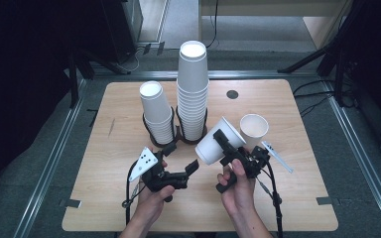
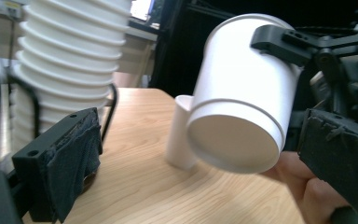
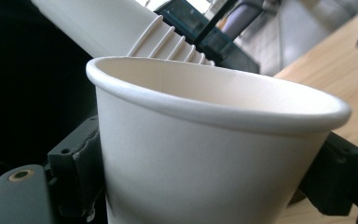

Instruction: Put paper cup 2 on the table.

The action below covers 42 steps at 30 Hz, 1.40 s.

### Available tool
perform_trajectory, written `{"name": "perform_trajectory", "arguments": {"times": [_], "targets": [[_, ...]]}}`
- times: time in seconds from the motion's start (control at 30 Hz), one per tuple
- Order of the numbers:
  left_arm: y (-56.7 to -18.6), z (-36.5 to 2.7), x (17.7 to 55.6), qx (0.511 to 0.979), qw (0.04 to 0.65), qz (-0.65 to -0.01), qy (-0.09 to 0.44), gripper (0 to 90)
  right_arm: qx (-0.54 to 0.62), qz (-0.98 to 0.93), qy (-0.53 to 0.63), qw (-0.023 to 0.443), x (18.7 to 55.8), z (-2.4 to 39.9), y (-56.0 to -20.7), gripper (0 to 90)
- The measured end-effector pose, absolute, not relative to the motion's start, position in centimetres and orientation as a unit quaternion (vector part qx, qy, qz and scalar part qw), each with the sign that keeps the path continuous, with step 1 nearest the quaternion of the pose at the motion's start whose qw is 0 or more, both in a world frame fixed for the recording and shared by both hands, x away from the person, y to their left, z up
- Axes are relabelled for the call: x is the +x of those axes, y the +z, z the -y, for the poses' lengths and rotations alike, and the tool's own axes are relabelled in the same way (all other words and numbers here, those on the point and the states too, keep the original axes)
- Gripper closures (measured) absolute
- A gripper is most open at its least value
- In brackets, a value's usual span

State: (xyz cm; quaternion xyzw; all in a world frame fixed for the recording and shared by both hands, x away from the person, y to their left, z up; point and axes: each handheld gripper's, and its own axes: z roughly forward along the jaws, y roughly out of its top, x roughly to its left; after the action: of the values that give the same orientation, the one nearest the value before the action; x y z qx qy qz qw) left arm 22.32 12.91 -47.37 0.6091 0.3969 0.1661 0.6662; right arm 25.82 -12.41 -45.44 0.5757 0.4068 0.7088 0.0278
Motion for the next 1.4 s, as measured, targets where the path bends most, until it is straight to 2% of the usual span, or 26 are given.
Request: {"name": "perform_trajectory", "arguments": {"times": [0.4,0.7,0.8,1.07,1.27,1.4], "targets": [[-49.7,-17.6,21.1,0.613,0.618,-0.447,0.206,0.0,0.471,-0.542,0.648,0.252,24.4,10.1,-45.7,14.3],[-51.4,-21.4,19.9,0.604,0.580,-0.493,0.236,0.0,0.420,-0.589,0.611,0.321,24.2,8.7,-47.2,14.2],[-51.9,-22.6,19.7,0.603,0.560,-0.508,0.254,0.0,0.408,-0.606,0.598,0.331,24.3,8.3,-47.9,14.1],[-52.8,-24.4,19.2,0.598,0.540,-0.529,0.264,0.0,0.394,-0.632,0.585,0.320,25.0,7.1,-49.7,14.1],[-53.3,-25.3,19.3,0.604,0.500,-0.539,0.308,0.0,0.376,-0.645,0.582,0.322,26.0,6.4,-51.6,14.0],[-53.6,-25.7,19.5,0.604,0.492,-0.545,0.309,0.0,0.374,-0.654,0.574,0.320,26.7,6.1,-52.9,14.0]]}}
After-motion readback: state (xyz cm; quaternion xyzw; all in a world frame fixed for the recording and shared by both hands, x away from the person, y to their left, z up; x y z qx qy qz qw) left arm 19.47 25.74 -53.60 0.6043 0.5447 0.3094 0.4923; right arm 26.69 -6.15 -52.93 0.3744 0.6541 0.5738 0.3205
